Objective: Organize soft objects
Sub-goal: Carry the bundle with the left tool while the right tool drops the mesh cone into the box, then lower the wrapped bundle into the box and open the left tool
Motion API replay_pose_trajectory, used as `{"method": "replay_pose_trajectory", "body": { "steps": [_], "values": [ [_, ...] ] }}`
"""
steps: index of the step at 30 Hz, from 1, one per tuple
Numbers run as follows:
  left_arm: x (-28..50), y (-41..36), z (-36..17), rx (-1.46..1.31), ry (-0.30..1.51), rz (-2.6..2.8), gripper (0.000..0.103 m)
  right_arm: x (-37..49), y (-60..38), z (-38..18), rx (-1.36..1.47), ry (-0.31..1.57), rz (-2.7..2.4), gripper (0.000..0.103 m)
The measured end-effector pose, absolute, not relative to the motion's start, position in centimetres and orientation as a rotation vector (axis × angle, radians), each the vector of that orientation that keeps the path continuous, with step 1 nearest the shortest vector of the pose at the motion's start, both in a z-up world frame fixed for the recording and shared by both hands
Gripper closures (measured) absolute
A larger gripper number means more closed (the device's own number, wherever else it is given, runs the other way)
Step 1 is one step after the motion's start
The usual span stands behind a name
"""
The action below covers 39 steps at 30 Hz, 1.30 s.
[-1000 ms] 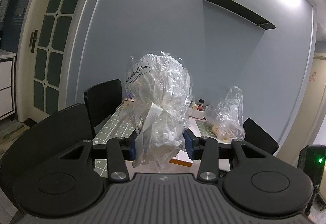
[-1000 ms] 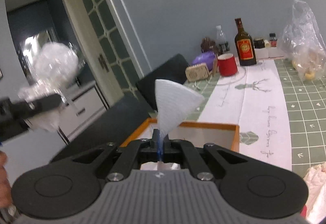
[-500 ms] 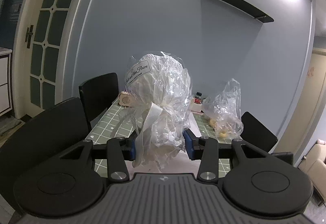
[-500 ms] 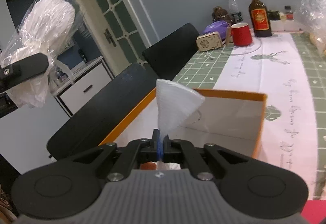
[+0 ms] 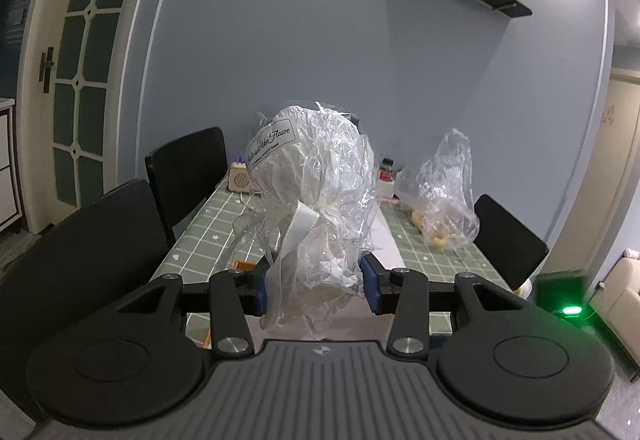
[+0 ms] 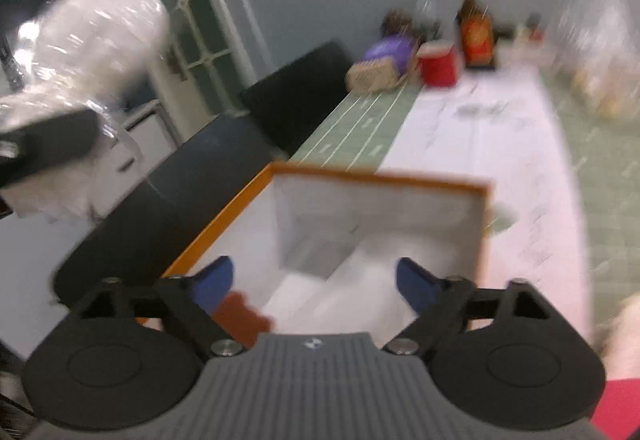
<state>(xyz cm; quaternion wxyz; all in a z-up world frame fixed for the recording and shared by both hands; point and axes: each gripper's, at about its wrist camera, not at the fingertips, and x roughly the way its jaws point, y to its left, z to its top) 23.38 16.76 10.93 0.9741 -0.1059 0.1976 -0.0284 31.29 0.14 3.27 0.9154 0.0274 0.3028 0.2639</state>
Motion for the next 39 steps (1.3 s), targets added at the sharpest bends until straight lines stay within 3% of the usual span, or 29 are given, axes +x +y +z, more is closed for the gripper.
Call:
{"method": "replay_pose_trajectory", "body": {
  "steps": [2,13,31,34,36,38,39],
  "values": [
    [23.7,16.5,10.7,-0.192,0.411,-0.047,0.053,30.0,-0.4,4.7,0.004,0.548,0.506,0.002],
    [25.2,14.7,9.1,-0.094,0.499,-0.074,0.053,27.6,-3.9,7.1,-0.149,0.41,0.337,0.003],
    [29.0,11.3,4.3,-0.019,0.712,-0.065,0.052,27.9,-8.0,8.1,-0.015,0.39,0.291,0.003],
    [29.2,10.6,3.8,0.027,0.718,-0.066,0.043,27.8,-8.0,8.1,-0.014,0.39,0.297,0.003],
    [29.0,10.1,3.7,0.067,0.687,-0.067,0.021,27.9,-8.0,8.1,-0.017,0.392,0.301,0.003],
    [28.6,9.5,3.8,0.115,0.641,-0.082,0.009,27.9,-8.0,8.2,-0.017,0.392,0.301,0.003],
    [28.3,9.3,3.9,0.128,0.618,-0.075,0.009,27.9,-8.0,8.2,-0.018,0.392,0.302,0.003]
  ]
}}
